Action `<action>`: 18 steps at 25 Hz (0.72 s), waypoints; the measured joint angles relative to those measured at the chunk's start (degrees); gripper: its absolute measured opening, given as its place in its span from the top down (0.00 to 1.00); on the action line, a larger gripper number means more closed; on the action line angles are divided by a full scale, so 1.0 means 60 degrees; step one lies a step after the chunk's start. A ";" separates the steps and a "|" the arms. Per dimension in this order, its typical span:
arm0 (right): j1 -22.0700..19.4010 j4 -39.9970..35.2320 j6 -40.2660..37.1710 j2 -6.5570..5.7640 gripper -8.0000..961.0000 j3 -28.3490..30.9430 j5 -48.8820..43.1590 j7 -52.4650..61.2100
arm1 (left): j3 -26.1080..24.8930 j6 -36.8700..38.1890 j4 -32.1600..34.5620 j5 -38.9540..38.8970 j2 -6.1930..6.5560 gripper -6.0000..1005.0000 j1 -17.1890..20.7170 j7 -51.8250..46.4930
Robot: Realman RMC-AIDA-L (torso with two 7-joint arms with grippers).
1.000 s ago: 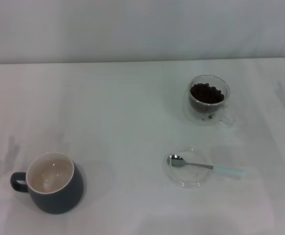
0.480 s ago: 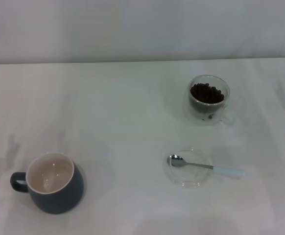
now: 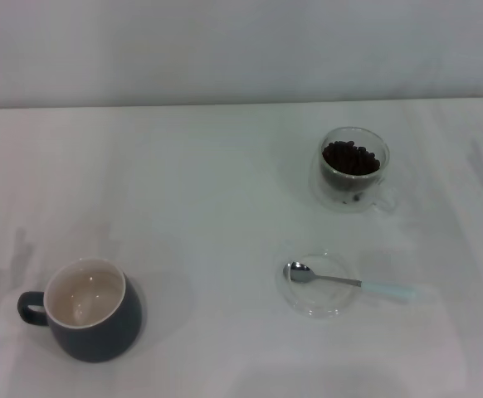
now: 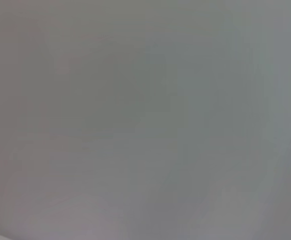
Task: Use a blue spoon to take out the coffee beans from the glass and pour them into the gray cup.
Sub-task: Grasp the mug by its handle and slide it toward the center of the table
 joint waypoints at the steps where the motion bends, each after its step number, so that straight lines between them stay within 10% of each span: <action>1: -0.0001 0.0000 -0.0002 0.0000 0.09 0.0000 0.0000 0.0000 | 0.0001 0.0032 -0.0002 0.0000 -0.0001 0.12 0.0000 -0.0013; 18: -0.0118 0.0025 -0.0129 0.0027 0.09 0.0000 -0.0001 0.0004 | 0.0001 0.0219 -0.0064 0.0016 0.0000 0.12 -0.0027 -0.0042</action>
